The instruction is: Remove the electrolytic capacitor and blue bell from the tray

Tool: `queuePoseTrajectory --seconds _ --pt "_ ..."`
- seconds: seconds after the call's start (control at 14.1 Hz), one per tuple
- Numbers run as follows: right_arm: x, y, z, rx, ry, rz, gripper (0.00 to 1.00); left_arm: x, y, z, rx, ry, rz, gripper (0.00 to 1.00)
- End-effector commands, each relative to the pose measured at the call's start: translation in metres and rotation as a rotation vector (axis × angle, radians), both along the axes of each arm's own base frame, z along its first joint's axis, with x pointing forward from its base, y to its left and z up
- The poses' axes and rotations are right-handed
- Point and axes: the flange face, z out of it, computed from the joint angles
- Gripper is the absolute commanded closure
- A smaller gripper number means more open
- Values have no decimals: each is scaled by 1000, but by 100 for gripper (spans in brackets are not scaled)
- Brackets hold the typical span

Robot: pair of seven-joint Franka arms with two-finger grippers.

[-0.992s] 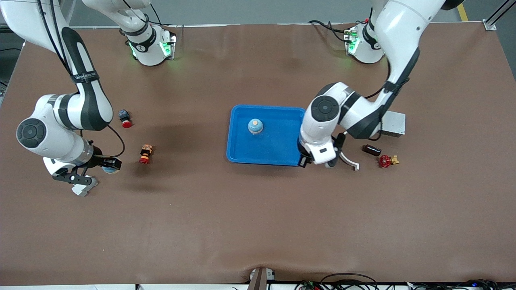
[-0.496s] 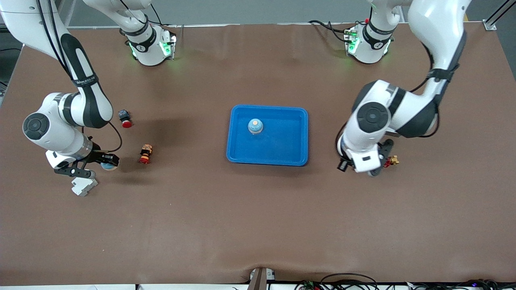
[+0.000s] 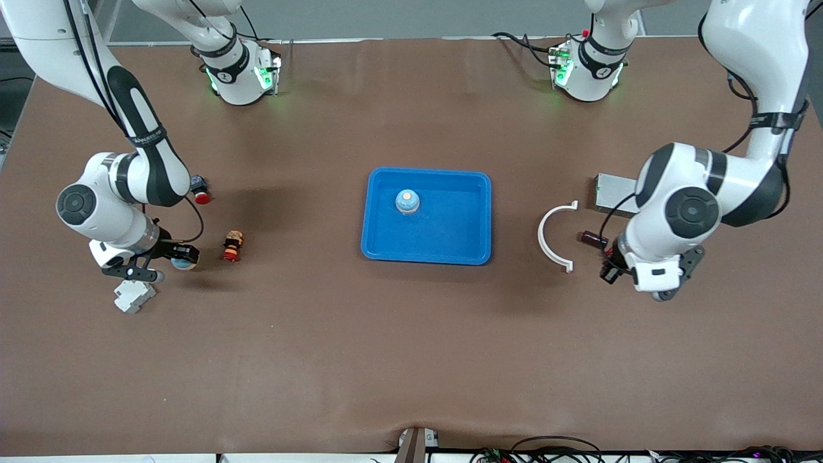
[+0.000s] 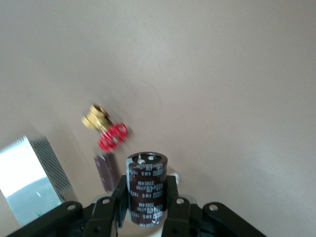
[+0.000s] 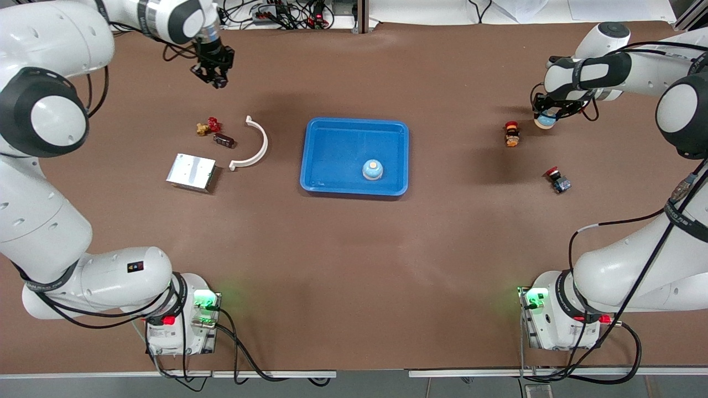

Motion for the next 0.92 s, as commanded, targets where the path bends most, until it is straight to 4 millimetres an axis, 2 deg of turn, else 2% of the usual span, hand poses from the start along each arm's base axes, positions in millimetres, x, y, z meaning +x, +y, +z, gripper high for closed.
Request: queuePoseTrajectory --seconds 0.0,0.14,0.43,0.5,0.71,0.85 --pt "0 -2 -7 14 -16 -4 100 -2 39 -1 -10 20 -70 100" --pt "0 -2 -10 14 -13 -4 100 0 48 -8 -2 17 -84 100" --pt "-1 -2 -19 16 -17 -6 100 10 105 -37 78 -9 -107 100" --pt "-1 -2 -21 16 -17 -6 100 13 109 -44 68 -23 -110 100" --pt "-1 -2 -26 17 -15 -9 100 17 135 -67 61 -51 -101 100" --pt "-1 -2 -26 16 -21 -9 100 18 137 -83 42 -52 -101 100"
